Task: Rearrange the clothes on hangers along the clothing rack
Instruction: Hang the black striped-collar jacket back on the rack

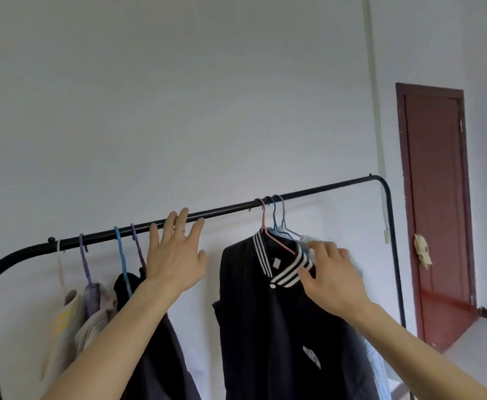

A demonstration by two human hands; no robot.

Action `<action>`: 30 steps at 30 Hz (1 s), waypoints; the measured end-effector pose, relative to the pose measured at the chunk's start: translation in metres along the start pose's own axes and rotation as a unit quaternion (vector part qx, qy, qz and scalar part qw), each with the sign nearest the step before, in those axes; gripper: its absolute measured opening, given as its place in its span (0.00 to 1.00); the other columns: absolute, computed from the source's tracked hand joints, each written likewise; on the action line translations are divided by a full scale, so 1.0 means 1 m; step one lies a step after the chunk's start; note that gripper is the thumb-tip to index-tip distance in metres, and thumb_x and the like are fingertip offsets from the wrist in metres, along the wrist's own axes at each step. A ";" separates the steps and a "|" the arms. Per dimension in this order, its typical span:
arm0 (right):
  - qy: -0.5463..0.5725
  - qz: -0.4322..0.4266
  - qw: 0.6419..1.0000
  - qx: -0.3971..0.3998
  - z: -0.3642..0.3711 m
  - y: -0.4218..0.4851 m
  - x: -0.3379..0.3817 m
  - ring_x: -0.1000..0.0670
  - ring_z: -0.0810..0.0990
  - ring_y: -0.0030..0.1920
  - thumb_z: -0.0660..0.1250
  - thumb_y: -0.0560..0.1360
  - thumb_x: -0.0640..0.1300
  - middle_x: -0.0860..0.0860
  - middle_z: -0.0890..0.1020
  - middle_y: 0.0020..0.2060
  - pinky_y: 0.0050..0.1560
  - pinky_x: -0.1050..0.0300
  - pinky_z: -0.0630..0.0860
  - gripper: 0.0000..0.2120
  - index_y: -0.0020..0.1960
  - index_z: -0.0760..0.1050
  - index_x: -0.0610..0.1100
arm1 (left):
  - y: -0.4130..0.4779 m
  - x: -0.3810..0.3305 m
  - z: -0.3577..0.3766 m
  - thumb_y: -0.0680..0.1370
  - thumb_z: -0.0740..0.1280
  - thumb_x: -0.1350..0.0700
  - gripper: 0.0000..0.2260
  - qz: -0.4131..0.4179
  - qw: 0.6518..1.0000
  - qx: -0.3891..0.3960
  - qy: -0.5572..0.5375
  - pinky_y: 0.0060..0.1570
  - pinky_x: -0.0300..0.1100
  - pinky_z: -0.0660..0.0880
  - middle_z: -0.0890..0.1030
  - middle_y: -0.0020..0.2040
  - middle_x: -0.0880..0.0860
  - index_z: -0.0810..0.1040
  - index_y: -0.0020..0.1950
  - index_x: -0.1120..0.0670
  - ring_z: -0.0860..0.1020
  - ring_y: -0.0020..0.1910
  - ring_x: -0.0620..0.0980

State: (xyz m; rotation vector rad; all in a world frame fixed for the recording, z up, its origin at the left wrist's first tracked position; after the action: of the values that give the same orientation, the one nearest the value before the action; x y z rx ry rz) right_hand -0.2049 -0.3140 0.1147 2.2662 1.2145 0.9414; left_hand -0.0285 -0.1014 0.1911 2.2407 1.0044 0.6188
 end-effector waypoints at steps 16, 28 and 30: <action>0.004 0.059 0.998 0.026 0.023 0.032 0.017 0.41 0.80 0.47 0.49 0.82 0.58 0.46 0.82 0.45 0.48 0.48 0.77 0.21 0.52 0.74 0.45 | 0.022 0.000 0.040 0.79 0.54 0.43 0.32 -0.029 0.997 -0.066 0.011 0.73 0.60 0.37 0.56 0.79 0.55 0.47 0.80 0.50 0.49 0.78 0.56; 0.104 -0.068 0.990 -0.067 -0.089 -0.074 -0.056 0.47 0.67 0.26 0.55 0.78 0.64 0.48 0.69 0.24 0.29 0.50 0.67 0.25 0.35 0.66 0.44 | -0.006 -0.125 0.009 0.78 0.51 0.34 0.30 0.102 0.951 -0.013 -0.292 0.75 0.54 0.45 0.58 0.78 0.48 0.53 0.78 0.42 0.49 0.78 0.49; 0.077 -0.044 0.991 -0.102 -0.096 -0.116 -0.083 0.47 0.68 0.28 0.54 0.79 0.63 0.50 0.69 0.25 0.28 0.56 0.65 0.23 0.35 0.65 0.46 | -0.024 -0.156 0.007 0.78 0.54 0.36 0.23 0.127 0.929 0.013 -0.348 0.70 0.49 0.60 0.71 0.71 0.49 0.67 0.71 0.41 0.62 0.73 0.51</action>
State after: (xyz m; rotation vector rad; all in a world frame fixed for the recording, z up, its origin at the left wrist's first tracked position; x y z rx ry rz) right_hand -0.3728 -0.3176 0.0789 1.9963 1.2113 1.1669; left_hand -0.1305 -0.2125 0.1437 2.3521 0.3673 -0.1124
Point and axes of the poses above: each hand's wrist, its own y-axis towards the middle knuckle, its own z-axis out of the palm, x = y × z, the point moved 6 cm from there along y, towards the middle knuckle
